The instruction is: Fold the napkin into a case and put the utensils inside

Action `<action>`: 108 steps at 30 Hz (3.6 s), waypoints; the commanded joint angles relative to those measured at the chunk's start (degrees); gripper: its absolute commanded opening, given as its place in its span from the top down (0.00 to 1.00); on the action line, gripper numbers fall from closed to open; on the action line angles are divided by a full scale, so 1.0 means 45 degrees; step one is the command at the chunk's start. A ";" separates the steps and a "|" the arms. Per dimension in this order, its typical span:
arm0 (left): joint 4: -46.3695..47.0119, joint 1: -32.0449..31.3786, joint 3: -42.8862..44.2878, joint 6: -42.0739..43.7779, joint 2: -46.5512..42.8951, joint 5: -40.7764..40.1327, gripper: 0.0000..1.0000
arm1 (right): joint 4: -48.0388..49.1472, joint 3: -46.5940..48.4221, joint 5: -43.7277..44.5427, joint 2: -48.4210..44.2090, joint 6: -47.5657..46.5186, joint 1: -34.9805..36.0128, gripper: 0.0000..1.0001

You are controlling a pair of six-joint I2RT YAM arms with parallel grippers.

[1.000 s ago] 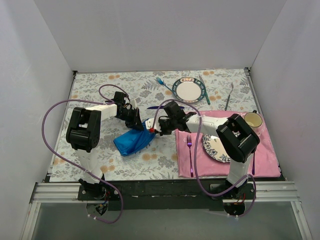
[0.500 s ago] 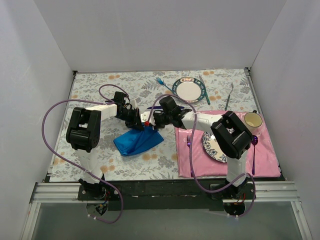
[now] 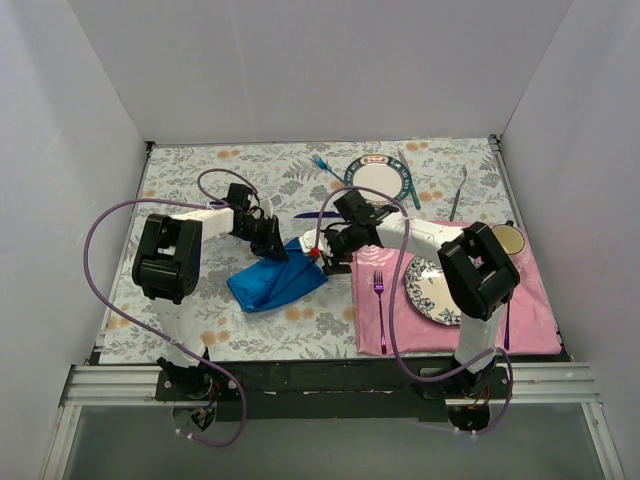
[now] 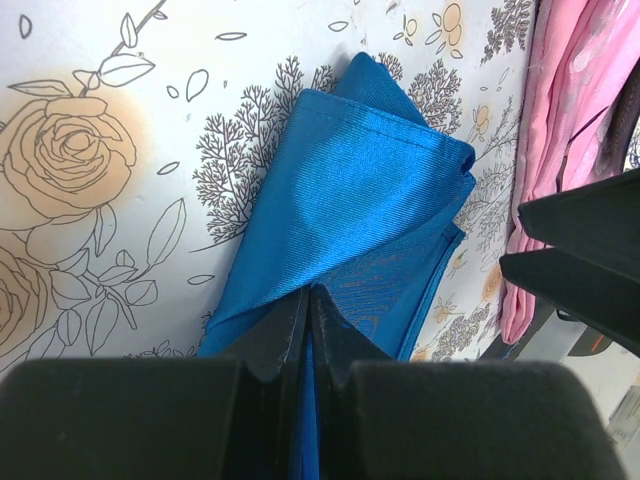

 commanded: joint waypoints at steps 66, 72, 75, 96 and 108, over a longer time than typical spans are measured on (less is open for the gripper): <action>0.0201 -0.0003 -0.0208 0.0668 0.0284 -0.0787 1.00 | -0.8286 0.4114 0.0614 0.2759 -0.8311 0.0631 0.52; 0.0201 -0.0003 -0.0189 0.0687 0.0304 -0.0787 1.00 | -0.7916 0.4094 0.0965 0.3208 -0.8117 0.0807 0.60; 0.0201 -0.0003 -0.0189 0.0668 0.0323 -0.0767 1.00 | -0.7973 0.4250 0.1278 0.3559 -0.7941 0.0866 0.67; 0.0181 0.0095 -0.0052 0.0843 0.0440 -0.0689 1.00 | -0.7488 0.6281 0.0381 0.3502 -0.5677 0.0964 0.99; 0.0201 0.0114 -0.0130 0.0882 0.0401 -0.0650 1.00 | -0.5728 0.6575 -0.0147 0.3424 -0.4503 0.0983 0.99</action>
